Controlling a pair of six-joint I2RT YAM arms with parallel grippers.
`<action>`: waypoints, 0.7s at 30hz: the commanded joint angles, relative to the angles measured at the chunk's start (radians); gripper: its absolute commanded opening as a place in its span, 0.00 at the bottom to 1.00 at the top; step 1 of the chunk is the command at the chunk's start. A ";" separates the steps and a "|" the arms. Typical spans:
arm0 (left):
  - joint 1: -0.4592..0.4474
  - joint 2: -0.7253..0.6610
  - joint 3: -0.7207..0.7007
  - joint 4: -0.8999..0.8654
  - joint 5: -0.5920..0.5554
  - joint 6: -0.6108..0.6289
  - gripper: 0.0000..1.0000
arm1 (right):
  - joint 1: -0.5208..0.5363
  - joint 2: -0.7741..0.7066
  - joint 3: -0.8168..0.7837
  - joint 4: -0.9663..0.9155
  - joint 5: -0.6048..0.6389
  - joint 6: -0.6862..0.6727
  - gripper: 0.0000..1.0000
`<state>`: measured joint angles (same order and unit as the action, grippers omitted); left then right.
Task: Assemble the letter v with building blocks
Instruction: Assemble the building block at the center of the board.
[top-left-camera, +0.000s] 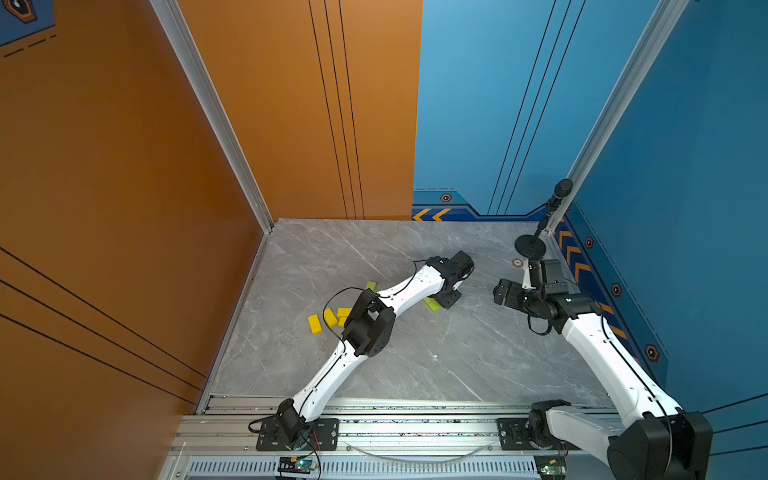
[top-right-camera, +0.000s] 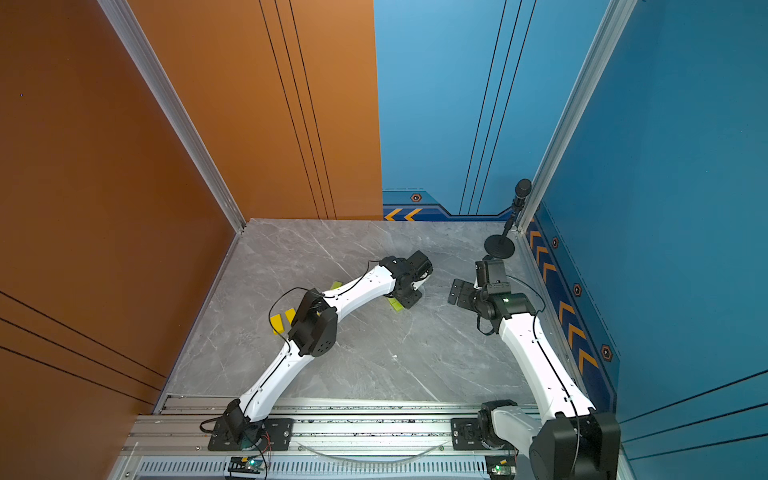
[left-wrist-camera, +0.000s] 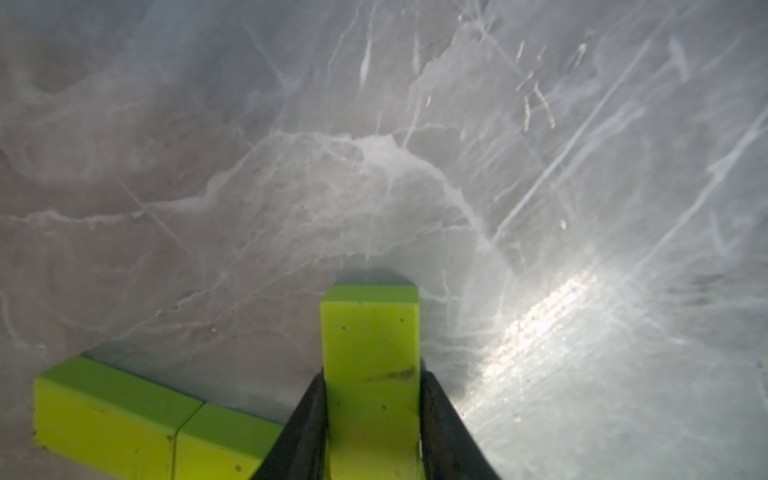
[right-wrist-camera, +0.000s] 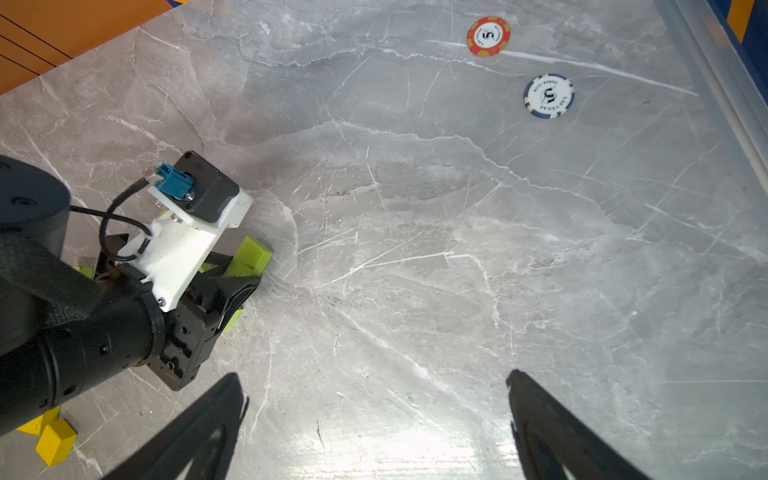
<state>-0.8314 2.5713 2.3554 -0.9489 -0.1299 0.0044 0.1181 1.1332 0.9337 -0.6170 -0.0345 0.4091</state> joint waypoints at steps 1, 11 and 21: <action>0.008 -0.026 -0.025 -0.057 0.032 0.022 0.37 | 0.006 -0.013 -0.010 0.003 0.025 0.004 1.00; 0.014 -0.032 -0.030 -0.056 0.053 0.031 0.37 | 0.008 -0.018 -0.016 0.004 0.027 0.005 1.00; 0.014 -0.031 -0.024 -0.057 0.035 0.035 0.41 | 0.009 -0.020 -0.018 0.006 0.021 0.009 1.00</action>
<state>-0.8257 2.5618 2.3440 -0.9627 -0.1020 0.0265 0.1200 1.1332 0.9333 -0.6167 -0.0257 0.4095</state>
